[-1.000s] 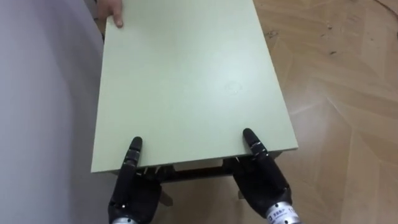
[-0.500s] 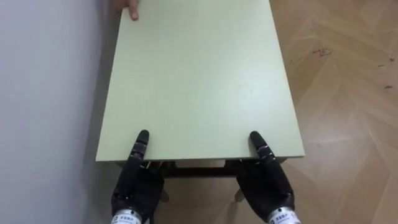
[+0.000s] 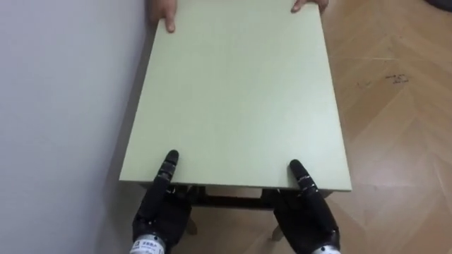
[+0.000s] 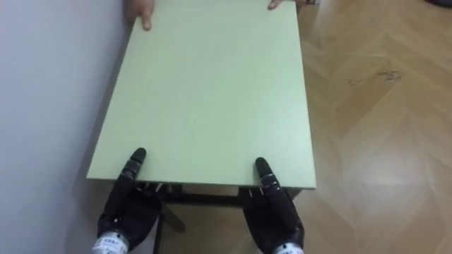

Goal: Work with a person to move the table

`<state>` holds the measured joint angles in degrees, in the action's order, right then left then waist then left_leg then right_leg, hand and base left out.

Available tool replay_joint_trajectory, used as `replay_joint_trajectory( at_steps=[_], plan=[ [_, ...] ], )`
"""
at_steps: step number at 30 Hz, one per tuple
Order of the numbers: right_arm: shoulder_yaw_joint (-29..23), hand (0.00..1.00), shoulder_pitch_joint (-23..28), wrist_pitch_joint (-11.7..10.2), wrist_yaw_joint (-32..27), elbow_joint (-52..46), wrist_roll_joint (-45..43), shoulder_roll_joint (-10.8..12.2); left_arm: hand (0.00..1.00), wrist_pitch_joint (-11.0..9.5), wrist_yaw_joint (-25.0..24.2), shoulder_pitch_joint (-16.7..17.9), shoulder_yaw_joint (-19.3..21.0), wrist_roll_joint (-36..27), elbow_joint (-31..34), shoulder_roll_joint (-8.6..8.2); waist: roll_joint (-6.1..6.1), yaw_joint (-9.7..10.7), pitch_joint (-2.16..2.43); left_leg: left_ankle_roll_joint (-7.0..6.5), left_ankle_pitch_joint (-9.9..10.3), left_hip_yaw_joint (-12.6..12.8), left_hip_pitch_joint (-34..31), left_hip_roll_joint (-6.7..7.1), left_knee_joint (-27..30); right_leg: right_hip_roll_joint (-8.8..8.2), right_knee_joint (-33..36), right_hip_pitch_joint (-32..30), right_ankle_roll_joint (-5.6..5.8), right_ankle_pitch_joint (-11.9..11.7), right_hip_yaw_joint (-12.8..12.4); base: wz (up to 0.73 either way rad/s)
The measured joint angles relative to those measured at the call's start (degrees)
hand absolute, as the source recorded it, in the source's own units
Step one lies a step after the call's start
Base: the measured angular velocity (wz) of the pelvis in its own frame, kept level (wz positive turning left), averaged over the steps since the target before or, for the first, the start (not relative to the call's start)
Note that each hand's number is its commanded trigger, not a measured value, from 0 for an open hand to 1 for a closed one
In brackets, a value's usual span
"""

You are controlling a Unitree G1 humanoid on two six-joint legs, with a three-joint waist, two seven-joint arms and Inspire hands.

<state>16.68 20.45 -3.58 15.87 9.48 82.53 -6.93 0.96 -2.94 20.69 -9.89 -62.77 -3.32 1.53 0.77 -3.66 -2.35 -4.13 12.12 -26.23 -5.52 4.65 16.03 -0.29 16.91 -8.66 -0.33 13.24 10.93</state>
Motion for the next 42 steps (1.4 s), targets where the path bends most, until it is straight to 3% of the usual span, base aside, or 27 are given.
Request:
replay_joint_trajectory(
  at_steps=[1, 2, 3, 4, 5, 6, 7, 11, 15, 18, 27, 39, 40, 41, 42],
  plan=[
    [0.0, 1.0, -0.3, 0.0, 0.0, 0.0, -0.3, 0.0, 1.0, -0.2, 0.0, 0.0, 0.1, 0.0, 0.0, -0.06, -0.02, 0.2, 0.02, 0.76, 0.1, -1.1, -0.9, 0.24, 0.3, 0.9, -4.5, -0.6, -0.93, -1.4, -1.4, 0.26],
    [-0.1, 1.0, -0.6, -0.1, 0.0, 0.2, -1.4, -0.4, 1.0, -0.2, 0.0, 0.0, 0.5, 0.0, -0.5, -0.61, 0.84, 0.8, 0.17, 2.97, 0.6, 0.0, -2.6, 0.57, 1.3, 0.6, -7.2, -0.4, -3.92, -6.4, 1.1, 0.52],
    [0.3, 1.0, -0.5, -0.6, 0.3, 0.5, -1.4, -0.6, 1.0, 0.4, 0.1, 0.3, 0.5, 0.5, -0.6, -1.03, 1.15, 1.9, 0.18, 6.27, 1.1, 10.3, -4.4, -0.68, 2.2, 0.02, -7.0, 0.4, -3.97, -6.6, 1.6, 0.61],
    [0.3, 1.0, -0.5, -0.8, 0.6, 1.2, -1.3, -0.4, 1.0, 0.7, 0.2, 0.3, 0.4, 0.6, -0.6, -0.9, 1.0, 2.1, 0.18, 6.3, 1.0, 16.1, -5.1, -1.97, 1.4, -0.01, -6.8, 0.7, -3.97, -6.6, 1.3, 0.7],
    [0.0, 1.0, -0.4, -0.8, 1.2, 2.1, -0.5, -0.1, 1.0, 1.1, 0.3, -0.2, 0.1, 1.1, -0.7, -0.39, 0.75, 2.9, 0.08, 6.35, -0.5, 23.2, -7.5, -3.79, -1.3, 0.17, -5.9, 0.8, -3.4, -6.2, 0.1, 0.76],
    [-0.5, 1.0, 0.0, -0.6, 1.6, 2.9, 0.4, -0.2, 1.0, 1.2, 0.8, -0.7, -0.7, 1.4, -0.7, 0.38, 0.55, 3.6, 0.1, 2.62, -7.1, 27.6, -10.3, -4.86, -3.2, 0.47, -3.9, 0.8, -2.45, -4.9, 0.2, 0.71],
    [-0.5, 1.0, 0.2, -0.3, 1.8, 3.6, 0.4, -0.2, 1.0, 1.2, 1.1, -0.6, -1.3, 1.7, -0.9, 0.89, -0.1, 3.5, 0.26, 2.63, -8.0, 29.1, -10.1, -5.1, -3.0, 0.19, -3.0, 0.9, -2.24, -4.3, 0.2, 0.38],
    [-0.5, 1.0, 2.0, 0.7, 1.8, 3.5, 0.3, -0.1, 1.0, 1.2, 1.4, 0.5, -1.7, 1.7, -1.0, 1.71, -0.28, 2.3, 0.31, 2.89, -7.8, 29.6, -7.2, -4.55, -3.3, -0.14, -4.6, 3.7, -1.83, -3.9, 0.2, -0.13],
    [-0.5, 1.0, 1.9, 0.6, 1.4, 3.5, 0.5, -0.1, 1.0, 1.2, 1.8, 0.4, -2.0, 1.7, -1.0, 1.7, 0.09, 2.0, 0.31, 2.73, -7.3, 32.2, -6.9, -4.84, -3.3, -0.13, -5.1, 4.0, -1.85, -3.9, 0.4, -0.15],
    [-1.0, 1.0, 1.9, 0.6, 1.1, 3.4, 0.7, -0.4, 1.0, 1.2, 2.8, 0.3, -2.5, 1.7, -1.0, 1.66, 0.79, 2.1, 0.29, 2.35, -6.8, 32.3, -6.6, -4.74, -3.2, -0.2, -5.1, 4.3, -1.91, -3.9, 0.4, 0.0],
    [-0.5, 1.0, 1.9, 0.2, -0.2, 3.4, 0.9, -0.3, 1.0, 1.2, 4.0, 0.3, -2.8, 1.7, -1.6, 1.23, 0.95, 2.1, 0.29, 1.21, -5.9, 33.6, -5.2, -3.8, -2.5, -1.36, -5.1, 5.7, -2.2, -2.7, 0.1, -0.05],
    [0.1, 1.0, 1.9, -0.4, -0.4, 3.4, 0.9, -0.2, 1.0, 1.0, 4.0, 0.3, -2.7, 1.8, -1.8, 1.25, 0.79, 2.0, 0.21, 1.04, -5.7, 34.0, -4.5, -3.69, -2.6, -1.6, -5.2, 6.3, -1.94, -2.5, 0.2, -0.01],
    [0.1, 0.78, 1.9, -0.4, -0.4, 3.4, 0.9, -0.2, 0.74, 1.0, 4.0, 0.3, -2.7, 1.8, -1.8, 1.25, 0.76, 1.9, 0.2, 1.04, -5.7, 34.1, -4.5, -3.69, -2.6, -1.6, -5.2, 6.3, -1.94, -2.5, 0.1, 0.0],
    [0.0, 0.34, 2.0, -0.3, -0.4, 3.4, 0.9, -0.2, 0.28, 1.0, 3.9, 0.4, -2.6, 1.8, -1.8, 1.23, 0.68, 1.8, 0.16, 1.04, -5.7, 34.2, -4.2, -3.69, -2.7, -1.61, -5.3, 6.4, -1.92, -2.5, 0.0, -0.04],
    [0.0, 0.13, 2.1, -0.1, -0.4, 3.4, 0.9, -0.2, 0.01, 1.0, 3.9, 0.5, -2.6, 1.8, -1.8, 1.23, 0.6, 1.8, 0.13, 1.05, -5.7, 34.3, -4.0, -3.67, -2.9, -1.63, -5.3, 6.6, -1.9, -2.5, 0.0, -0.04]
  ],
)
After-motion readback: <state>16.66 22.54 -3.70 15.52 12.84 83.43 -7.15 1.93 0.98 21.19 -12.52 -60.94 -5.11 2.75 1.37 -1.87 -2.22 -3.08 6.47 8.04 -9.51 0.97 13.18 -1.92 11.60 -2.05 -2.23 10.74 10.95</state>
